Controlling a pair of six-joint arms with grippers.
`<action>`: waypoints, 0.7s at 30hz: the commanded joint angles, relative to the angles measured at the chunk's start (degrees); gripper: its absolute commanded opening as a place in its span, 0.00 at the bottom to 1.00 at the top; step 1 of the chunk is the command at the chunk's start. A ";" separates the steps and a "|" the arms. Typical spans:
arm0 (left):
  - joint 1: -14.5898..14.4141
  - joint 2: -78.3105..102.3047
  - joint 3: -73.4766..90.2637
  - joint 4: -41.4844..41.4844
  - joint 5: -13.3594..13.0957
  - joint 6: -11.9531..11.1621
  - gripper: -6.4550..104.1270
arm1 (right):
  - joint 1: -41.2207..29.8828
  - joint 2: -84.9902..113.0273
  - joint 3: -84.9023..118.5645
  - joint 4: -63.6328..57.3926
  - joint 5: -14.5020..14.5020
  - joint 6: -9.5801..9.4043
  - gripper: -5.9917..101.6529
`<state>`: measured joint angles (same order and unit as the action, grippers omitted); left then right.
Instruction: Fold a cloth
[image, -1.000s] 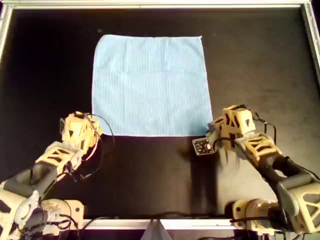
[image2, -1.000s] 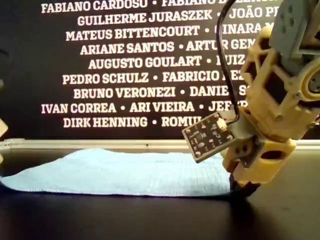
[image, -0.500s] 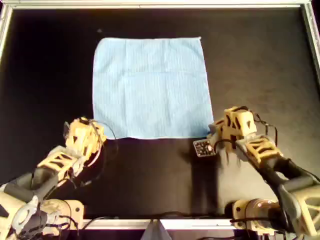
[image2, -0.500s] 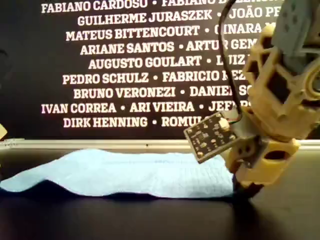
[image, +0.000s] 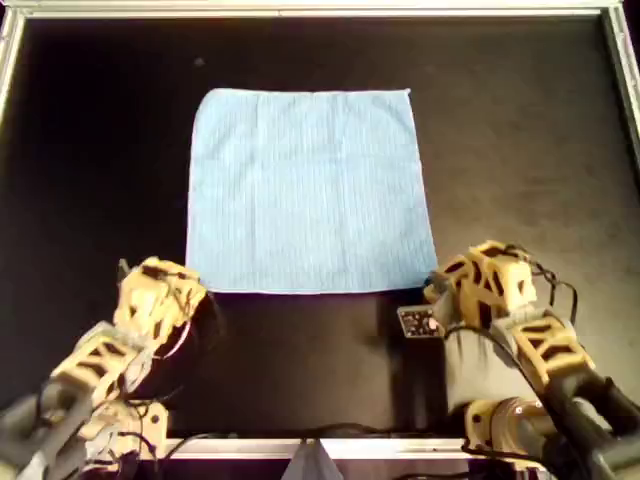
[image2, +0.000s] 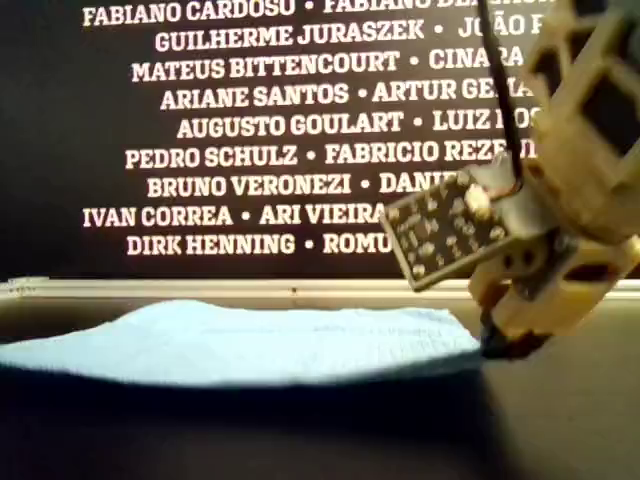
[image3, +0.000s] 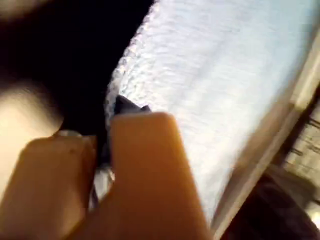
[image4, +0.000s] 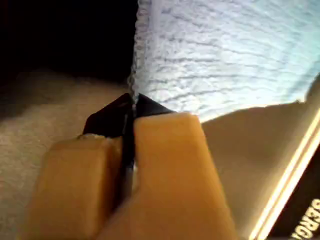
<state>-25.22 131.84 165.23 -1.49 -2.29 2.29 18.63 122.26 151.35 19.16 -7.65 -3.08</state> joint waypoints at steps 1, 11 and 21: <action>-1.49 8.35 0.88 0.00 -0.26 0.26 0.05 | -0.62 4.48 -0.35 0.70 -0.62 -0.18 0.07; -0.62 10.11 -1.58 -0.70 0.35 0.97 0.05 | -1.41 2.11 -6.94 -0.44 0.26 -0.26 0.07; 0.79 7.12 -11.07 -1.23 -0.26 13.71 0.05 | -1.41 -17.23 -24.79 -11.60 0.26 -0.35 0.07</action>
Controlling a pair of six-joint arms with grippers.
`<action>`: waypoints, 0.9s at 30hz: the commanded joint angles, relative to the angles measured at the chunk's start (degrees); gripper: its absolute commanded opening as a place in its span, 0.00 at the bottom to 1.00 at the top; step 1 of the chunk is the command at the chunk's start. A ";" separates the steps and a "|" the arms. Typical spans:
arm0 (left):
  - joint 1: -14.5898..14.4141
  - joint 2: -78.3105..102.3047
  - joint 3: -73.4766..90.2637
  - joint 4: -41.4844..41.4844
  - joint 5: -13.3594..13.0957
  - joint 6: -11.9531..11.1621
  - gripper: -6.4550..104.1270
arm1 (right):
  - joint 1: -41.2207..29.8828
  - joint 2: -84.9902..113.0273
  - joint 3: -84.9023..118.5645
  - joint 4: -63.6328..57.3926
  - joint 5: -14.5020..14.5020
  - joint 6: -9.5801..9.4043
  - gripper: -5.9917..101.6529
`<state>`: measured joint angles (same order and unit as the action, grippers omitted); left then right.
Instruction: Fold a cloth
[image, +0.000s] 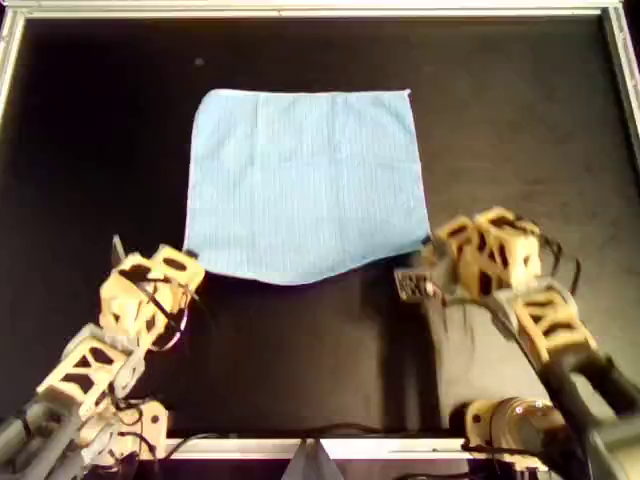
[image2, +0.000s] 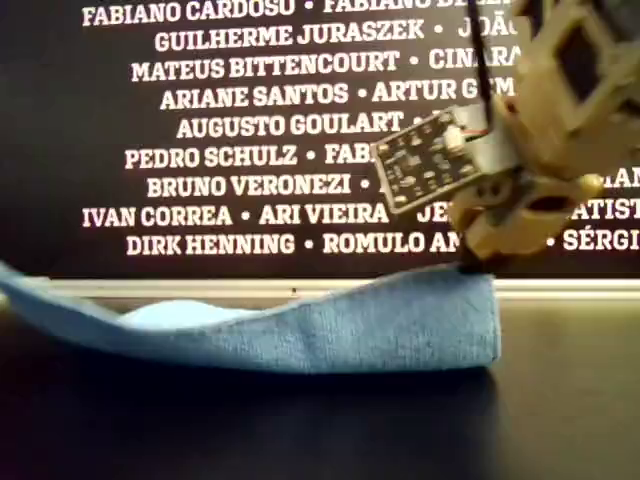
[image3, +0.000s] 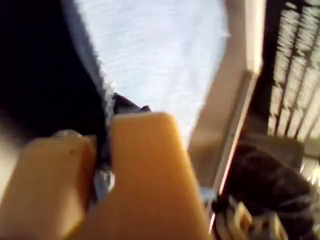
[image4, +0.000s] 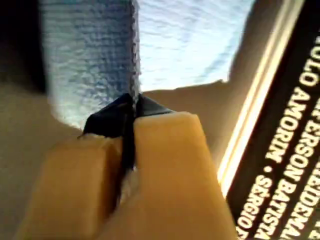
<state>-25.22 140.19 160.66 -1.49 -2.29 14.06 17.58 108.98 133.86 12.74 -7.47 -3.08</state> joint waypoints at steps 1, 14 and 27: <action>1.93 -3.43 -8.53 -1.32 0.18 2.11 0.05 | -0.35 -6.42 -9.05 -5.89 0.09 -0.35 0.07; 9.40 -47.37 -49.48 -1.32 0.79 1.32 0.05 | -0.44 -28.30 -37.18 -6.86 -0.62 -0.26 0.07; 12.74 -73.30 -82.62 -1.32 0.62 1.76 0.05 | -3.87 -51.24 -68.47 -6.86 -0.79 -0.26 0.07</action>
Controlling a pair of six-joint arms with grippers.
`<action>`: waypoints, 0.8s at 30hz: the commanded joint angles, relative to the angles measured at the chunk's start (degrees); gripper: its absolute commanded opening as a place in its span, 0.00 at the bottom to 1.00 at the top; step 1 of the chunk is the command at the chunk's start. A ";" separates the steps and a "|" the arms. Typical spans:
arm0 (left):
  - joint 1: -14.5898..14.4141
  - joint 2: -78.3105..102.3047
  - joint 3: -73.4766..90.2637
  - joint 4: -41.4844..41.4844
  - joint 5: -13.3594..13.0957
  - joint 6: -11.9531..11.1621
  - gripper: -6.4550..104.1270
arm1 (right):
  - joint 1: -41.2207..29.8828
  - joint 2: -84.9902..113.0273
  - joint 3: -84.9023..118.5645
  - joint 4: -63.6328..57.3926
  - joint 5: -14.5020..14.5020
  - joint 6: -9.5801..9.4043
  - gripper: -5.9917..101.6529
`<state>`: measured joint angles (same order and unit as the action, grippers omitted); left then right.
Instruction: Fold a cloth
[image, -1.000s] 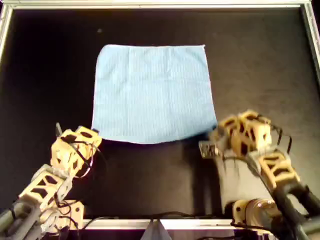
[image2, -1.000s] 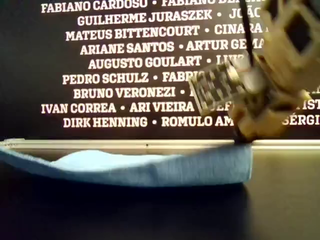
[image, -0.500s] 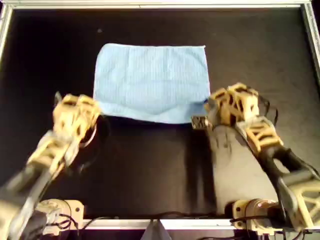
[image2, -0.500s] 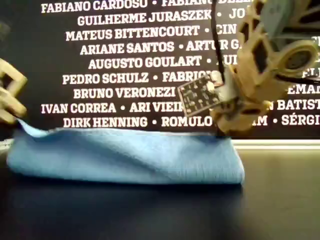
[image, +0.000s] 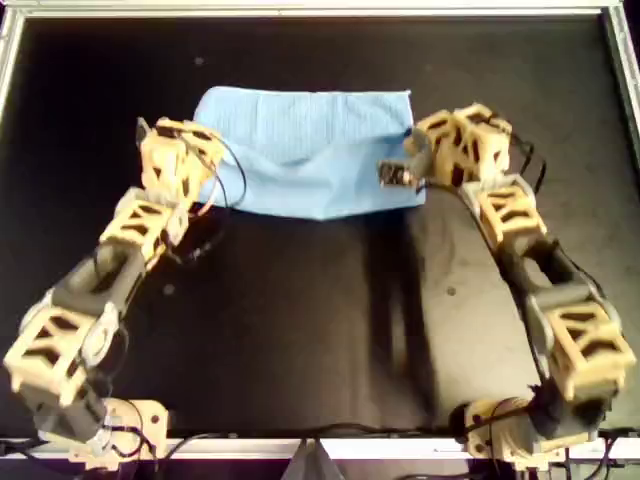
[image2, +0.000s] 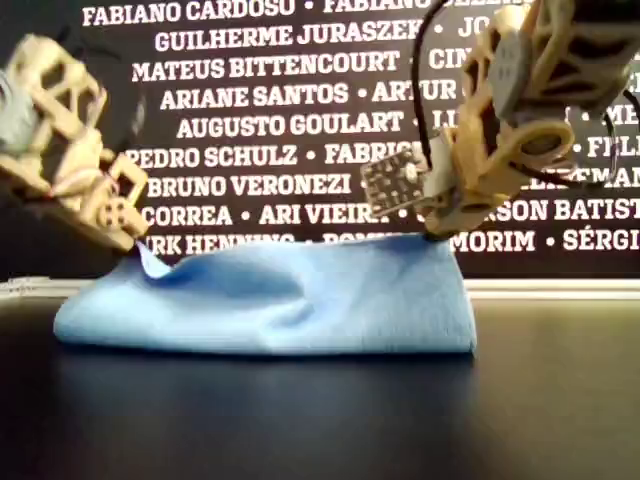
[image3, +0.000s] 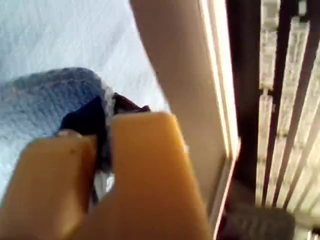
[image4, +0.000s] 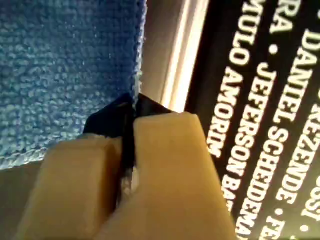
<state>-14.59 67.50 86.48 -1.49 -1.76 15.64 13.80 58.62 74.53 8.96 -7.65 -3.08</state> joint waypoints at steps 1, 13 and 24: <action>2.64 -2.55 -10.28 -1.32 0.09 -0.18 0.05 | -0.09 -2.99 -11.43 -3.08 -0.62 -0.26 0.07; 4.31 -19.42 -29.53 -1.32 0.00 -0.26 0.05 | -0.09 -20.83 -35.07 -3.08 0.09 -0.26 0.07; 4.48 -24.87 -36.91 -1.32 0.18 0.26 0.07 | -3.52 -28.92 -46.93 -3.08 0.26 -0.26 0.10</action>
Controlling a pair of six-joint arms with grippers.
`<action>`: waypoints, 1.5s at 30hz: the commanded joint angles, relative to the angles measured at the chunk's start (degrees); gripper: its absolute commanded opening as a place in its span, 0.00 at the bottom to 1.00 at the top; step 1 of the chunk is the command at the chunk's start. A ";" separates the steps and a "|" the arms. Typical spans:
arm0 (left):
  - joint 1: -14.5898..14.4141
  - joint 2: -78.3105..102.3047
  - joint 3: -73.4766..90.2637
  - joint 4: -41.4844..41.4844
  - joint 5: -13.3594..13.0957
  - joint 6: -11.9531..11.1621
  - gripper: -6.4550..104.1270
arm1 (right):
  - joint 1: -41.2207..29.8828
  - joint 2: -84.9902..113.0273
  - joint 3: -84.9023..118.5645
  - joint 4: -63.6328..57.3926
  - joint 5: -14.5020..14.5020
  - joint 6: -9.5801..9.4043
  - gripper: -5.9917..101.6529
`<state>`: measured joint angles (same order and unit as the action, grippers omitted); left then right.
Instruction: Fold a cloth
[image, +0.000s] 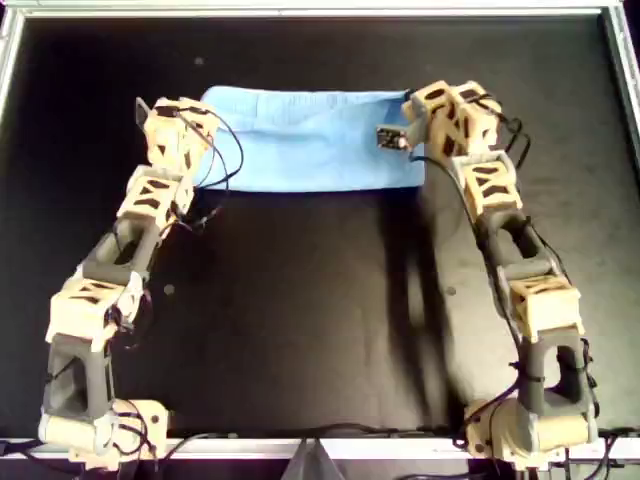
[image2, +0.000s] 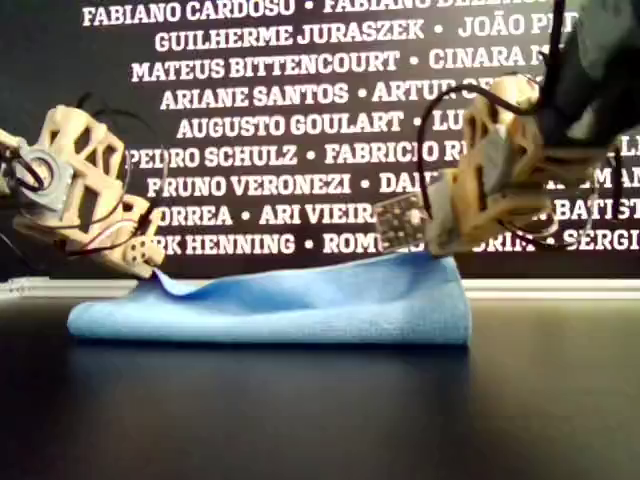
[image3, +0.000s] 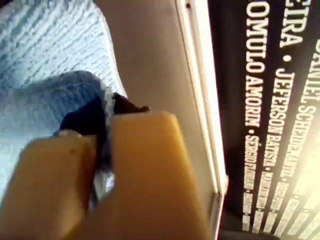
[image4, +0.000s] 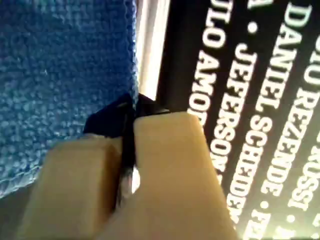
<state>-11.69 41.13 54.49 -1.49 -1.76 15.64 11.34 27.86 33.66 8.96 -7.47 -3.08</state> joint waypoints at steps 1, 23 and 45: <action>1.58 1.23 -5.19 -1.32 0.18 -0.18 0.08 | -1.23 1.49 -6.50 -3.08 -0.09 -0.26 0.11; 1.58 1.93 -1.23 0.00 -0.97 0.62 0.56 | -1.41 4.92 -4.92 -1.41 -0.79 -0.18 0.51; 0.88 123.84 93.60 0.00 -2.64 -0.44 0.55 | -4.13 112.85 84.90 24.43 0.00 -0.26 0.51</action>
<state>-11.60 148.80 140.98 -1.23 -4.04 15.56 7.73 127.53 111.27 32.78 -7.12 -3.08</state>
